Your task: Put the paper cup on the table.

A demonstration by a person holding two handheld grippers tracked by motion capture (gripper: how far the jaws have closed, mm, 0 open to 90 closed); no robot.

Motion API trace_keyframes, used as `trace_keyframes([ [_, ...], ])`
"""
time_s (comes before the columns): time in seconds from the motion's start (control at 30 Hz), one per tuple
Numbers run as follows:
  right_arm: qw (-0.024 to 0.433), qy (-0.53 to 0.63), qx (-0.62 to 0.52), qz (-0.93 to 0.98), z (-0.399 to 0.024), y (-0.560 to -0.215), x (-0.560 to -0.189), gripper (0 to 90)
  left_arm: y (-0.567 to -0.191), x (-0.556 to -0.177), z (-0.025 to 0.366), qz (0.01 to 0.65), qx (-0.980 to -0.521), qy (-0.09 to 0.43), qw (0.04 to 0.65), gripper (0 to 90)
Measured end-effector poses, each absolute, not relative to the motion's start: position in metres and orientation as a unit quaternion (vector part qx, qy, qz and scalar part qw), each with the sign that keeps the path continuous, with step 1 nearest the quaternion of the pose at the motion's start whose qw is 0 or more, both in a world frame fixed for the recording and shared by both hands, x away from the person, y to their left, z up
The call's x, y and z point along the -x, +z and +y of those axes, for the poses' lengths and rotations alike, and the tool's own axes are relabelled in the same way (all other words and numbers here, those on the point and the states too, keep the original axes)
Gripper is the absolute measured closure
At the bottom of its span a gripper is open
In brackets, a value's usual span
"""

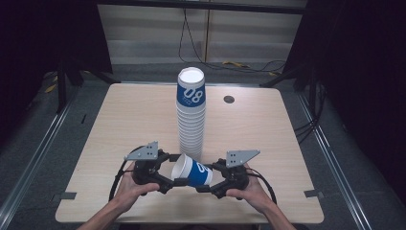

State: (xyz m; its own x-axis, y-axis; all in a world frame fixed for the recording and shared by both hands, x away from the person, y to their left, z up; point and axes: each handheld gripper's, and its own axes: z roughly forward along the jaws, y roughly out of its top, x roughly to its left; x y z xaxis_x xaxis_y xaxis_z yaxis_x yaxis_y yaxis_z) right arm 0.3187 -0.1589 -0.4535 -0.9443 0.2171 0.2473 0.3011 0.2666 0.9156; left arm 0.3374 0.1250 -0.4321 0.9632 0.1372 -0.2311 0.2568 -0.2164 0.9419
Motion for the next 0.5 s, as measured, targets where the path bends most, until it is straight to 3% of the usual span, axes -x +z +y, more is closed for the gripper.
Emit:
trace_keyframes([
  [0.5, 0.051, -0.556, 0.182, -0.809, -0.1572, -0.4535, -0.3191, 24.6, -0.4287, -0.3351, 0.1239, 0.108, -0.791, -0.036, 0.602, 19.2],
])
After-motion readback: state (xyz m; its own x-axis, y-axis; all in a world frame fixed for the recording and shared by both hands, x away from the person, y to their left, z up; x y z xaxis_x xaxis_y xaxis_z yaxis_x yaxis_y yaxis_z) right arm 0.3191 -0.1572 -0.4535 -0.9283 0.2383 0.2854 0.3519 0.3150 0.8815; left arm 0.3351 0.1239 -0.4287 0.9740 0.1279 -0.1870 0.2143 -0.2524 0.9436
